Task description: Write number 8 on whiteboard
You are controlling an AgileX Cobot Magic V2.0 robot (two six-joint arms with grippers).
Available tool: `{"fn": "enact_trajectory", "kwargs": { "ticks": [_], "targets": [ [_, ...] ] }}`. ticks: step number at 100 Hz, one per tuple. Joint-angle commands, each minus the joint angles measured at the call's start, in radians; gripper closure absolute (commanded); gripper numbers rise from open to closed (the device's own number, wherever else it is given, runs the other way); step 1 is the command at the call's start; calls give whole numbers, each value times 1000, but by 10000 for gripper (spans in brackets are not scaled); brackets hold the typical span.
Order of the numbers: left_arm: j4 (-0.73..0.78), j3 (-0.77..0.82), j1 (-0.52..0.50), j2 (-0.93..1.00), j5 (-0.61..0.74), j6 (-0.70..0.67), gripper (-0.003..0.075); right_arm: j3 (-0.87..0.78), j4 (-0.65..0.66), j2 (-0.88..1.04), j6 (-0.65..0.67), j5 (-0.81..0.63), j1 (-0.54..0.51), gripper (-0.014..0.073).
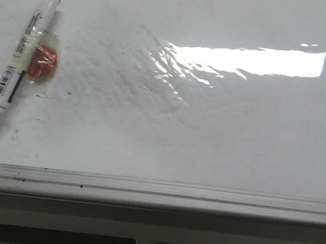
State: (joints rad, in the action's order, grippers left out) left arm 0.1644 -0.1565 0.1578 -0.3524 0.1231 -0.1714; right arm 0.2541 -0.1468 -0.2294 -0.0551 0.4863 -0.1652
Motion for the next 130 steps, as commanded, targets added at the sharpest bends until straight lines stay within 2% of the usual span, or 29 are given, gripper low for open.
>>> {"fn": "enact_trajectory", "kwargs": {
  "ticks": [1,9,19,30,45,84,91,104,121,130],
  "targets": [
    [-11,-33,98,-65,129,-13,316,26,-2,-20,-8,-64,2,657],
    [-11,-33,196,-123,152,-13,328,26,-2,-20,-8,-64,2,657],
    [-15,-33,316,-202,152,-13,381,26,-2,-18,-8,-64,32,657],
    [-69,-33,430,-292,205,-13,405,26,-2,-18,-8,-68,63,657],
    [-79,-43,524,-397,276,-13,405,26,-2,-18,-8,-66,66,657],
    [-86,-103,534,-611,291,-13,412,26,-2,-18,-8,-66,66,657],
    [-101,-103,534,-624,291,-13,475,26,-2,-18,-8,-69,66,657],
    [-101,-103,534,-628,291,14,745,26,-15,-16,-8,-58,111,657],
    [-96,-103,534,-628,291,26,741,50,-17,-47,-8,-14,238,657],
    [-85,-103,534,-628,305,26,741,89,-30,-96,-58,15,326,656]
  ]
}}
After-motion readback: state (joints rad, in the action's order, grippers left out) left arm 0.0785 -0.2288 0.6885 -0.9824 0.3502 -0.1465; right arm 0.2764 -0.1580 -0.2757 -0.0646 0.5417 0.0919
